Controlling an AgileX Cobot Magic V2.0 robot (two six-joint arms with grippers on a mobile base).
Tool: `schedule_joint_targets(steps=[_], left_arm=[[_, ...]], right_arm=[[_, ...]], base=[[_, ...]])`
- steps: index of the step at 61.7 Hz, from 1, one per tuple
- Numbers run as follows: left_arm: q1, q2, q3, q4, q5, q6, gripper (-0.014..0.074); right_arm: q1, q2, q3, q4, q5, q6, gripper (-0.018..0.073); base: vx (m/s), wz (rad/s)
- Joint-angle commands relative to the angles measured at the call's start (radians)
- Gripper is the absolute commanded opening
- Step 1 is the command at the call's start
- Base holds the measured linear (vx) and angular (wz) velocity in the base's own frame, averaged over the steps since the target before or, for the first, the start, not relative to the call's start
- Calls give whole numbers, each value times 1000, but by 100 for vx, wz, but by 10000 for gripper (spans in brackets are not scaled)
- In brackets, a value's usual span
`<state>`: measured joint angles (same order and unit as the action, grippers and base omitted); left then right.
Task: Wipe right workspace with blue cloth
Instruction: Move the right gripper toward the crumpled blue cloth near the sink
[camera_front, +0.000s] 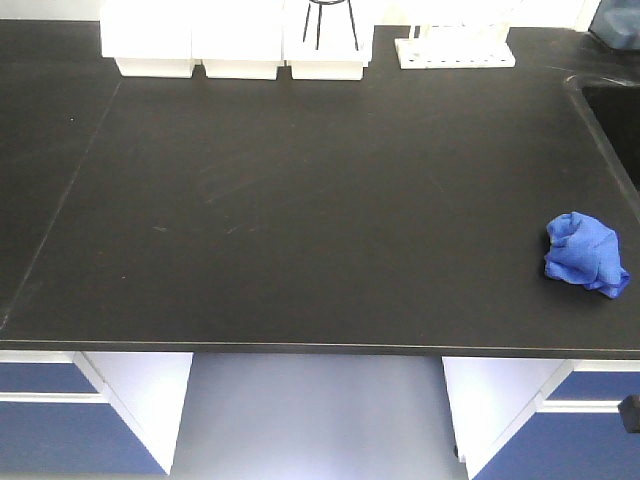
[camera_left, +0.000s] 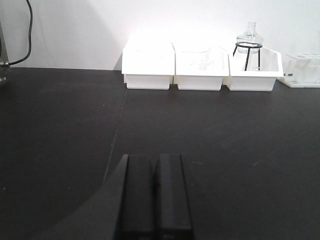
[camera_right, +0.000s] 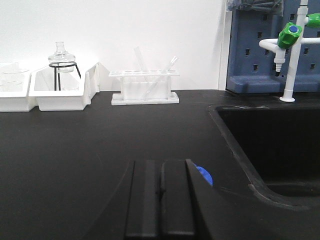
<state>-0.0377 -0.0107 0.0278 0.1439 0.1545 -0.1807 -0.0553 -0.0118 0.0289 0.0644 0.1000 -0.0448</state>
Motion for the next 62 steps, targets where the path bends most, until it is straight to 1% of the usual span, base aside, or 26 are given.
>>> schedule_joint_targets(steps=[1,23,27,32,35,39,44,49,54,55,62], left_arm=[[-5,-16,30,1,-83,-8,-6],[-5,-16,30,1,-83,-8,-6],[-5,-16,30,1,-83,-8,-6],[-5,-16,30,1,-83,-8,-6],[-5,-16,30,1,-83,-8,-6],[-5,-16,30,1,-83,-8,-6],[-5,-16,30,1,-83,-8,-6],[-5,-16,30,1,-83,-8,-6],[-5,-16,30,1,-83,-8,-6],[-5,-16,30,1,-83,-8,-6],[-5,-16,30,1,-83,-8,-6]], right_arm=[[1,-8,20,-7,-81,-3,0],[1,-8,20,-7,-92,-3,0],[1,-8,20,-7,-128,-3,0],[1,-8,19,-4,-209,12,0],[1,-8,18,-4,-277,45,0],[1,-8,4,-4,-309,85,0],[1,-4,-57,-6,-258,119,0],[-1,21,-152,-24,-127,101,0],[-2,82,-277,-64,-10,75,0],[-2,96,-309,-84,4,75,0],[-3,241,-463,-160,89,113,0]], base=[[0,0],[0,0],[0,0],[0,0],[0,0],[0,0],[0,0],[0,0],[0,0],[0,0],[0,0]])
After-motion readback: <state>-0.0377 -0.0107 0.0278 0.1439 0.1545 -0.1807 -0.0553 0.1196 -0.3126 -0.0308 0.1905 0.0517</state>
